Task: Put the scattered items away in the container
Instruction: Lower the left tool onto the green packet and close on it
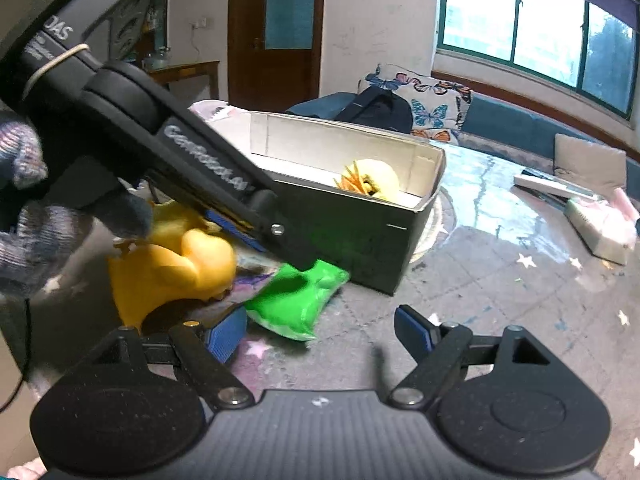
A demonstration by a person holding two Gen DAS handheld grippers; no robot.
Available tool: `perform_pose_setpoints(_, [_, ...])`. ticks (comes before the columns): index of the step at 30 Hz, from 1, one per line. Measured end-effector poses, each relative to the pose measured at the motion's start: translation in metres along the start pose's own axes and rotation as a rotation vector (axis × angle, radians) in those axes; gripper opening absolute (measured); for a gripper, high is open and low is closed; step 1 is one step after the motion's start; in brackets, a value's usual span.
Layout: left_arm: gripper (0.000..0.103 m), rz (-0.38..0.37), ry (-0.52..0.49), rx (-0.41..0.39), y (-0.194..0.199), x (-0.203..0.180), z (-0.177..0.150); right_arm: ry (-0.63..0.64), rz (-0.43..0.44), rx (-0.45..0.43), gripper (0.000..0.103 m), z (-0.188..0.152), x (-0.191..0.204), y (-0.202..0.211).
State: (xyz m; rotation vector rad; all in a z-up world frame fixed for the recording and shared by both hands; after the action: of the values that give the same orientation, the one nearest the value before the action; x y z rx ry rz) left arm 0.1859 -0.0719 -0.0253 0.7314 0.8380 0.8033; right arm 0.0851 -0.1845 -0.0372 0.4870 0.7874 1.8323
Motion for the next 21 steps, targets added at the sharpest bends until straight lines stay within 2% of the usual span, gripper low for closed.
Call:
perform_pose_setpoints(6, [0.045,-0.010,0.048,0.018,-0.006,-0.003,0.004,-0.019,0.031,-0.010,0.080,0.010,0.003,-0.006])
perform_pose_setpoints(7, [0.045,-0.009,0.057,0.022,-0.008,-0.003,0.004,-0.028,0.038,-0.006,0.075,0.010,0.003,-0.009])
perform_pose_setpoints(11, [0.045,-0.013,0.102,0.032,-0.013,0.001,0.005,-0.068,0.067,0.021,0.072,0.011,0.003,-0.016])
perform_pose_setpoints(13, [0.045,-0.018,0.123,0.038,-0.015,0.003,0.006,-0.082,0.075,0.031,0.066,0.010,0.003,-0.018])
perform_pose_setpoints(19, [0.045,-0.017,0.137,0.043,-0.018,0.003,0.007,-0.093,0.088,0.055,0.054,0.006,0.000,-0.019])
perform_pose_setpoints(21, [0.045,-0.013,0.138,0.045,-0.018,0.003,0.007,-0.088,0.086,0.060,0.054,0.005,-0.001,-0.018])
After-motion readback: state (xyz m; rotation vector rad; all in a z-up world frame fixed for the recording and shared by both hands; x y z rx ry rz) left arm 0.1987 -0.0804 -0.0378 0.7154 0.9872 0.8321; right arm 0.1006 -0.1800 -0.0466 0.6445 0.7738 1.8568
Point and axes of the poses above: each gripper's, at about its wrist camera, not at the fingertips, and y roughly against the way its jaws point, x to its left, z to its top, the point moved 4 cm from there along -y, roughly the way its jaws point, and after that the axes turned 8 degrees about x, right-handed, at the moved point
